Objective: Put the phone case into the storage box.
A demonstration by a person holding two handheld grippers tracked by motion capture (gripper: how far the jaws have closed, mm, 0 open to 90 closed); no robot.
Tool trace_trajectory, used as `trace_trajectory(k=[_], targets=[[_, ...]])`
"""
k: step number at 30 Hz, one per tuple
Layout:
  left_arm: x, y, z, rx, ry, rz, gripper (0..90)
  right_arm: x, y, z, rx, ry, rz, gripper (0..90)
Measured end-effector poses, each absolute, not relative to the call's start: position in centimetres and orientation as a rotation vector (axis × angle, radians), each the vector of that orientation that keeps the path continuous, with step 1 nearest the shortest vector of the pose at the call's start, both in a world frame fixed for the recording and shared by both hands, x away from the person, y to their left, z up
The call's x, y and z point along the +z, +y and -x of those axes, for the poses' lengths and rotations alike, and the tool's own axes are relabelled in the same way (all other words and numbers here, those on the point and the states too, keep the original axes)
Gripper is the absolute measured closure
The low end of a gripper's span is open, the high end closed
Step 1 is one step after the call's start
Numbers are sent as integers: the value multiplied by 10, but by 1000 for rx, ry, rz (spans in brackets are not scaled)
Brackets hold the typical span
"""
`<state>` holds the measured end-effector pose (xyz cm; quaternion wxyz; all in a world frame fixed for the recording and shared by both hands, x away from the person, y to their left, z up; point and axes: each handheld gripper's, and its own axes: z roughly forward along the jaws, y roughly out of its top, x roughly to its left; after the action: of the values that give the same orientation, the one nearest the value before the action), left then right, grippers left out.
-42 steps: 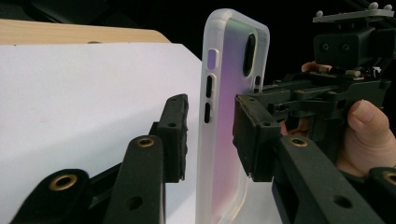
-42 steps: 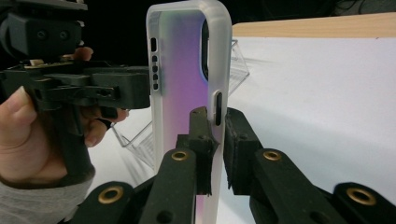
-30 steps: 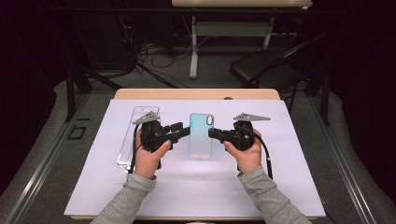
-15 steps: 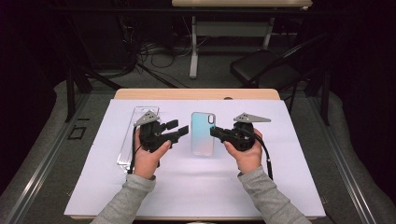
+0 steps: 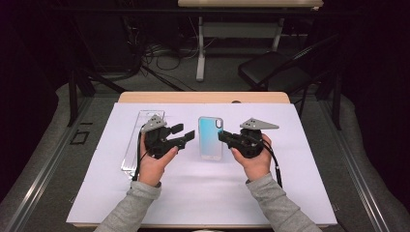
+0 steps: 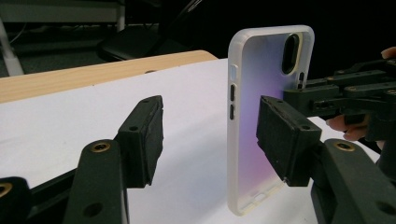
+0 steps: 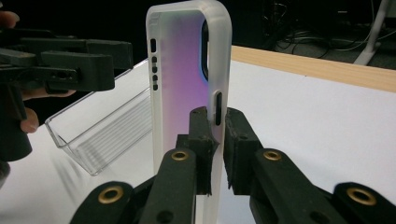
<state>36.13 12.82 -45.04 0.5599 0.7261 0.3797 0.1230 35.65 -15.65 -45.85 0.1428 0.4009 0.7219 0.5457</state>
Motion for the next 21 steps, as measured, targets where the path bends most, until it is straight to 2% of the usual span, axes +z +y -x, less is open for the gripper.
trace_trajectory(k=[21], targets=[[-442, 123, -352, 334, 857, -1741, 450, -456, -145, -345, 1491, 2072, -1039, 828]])
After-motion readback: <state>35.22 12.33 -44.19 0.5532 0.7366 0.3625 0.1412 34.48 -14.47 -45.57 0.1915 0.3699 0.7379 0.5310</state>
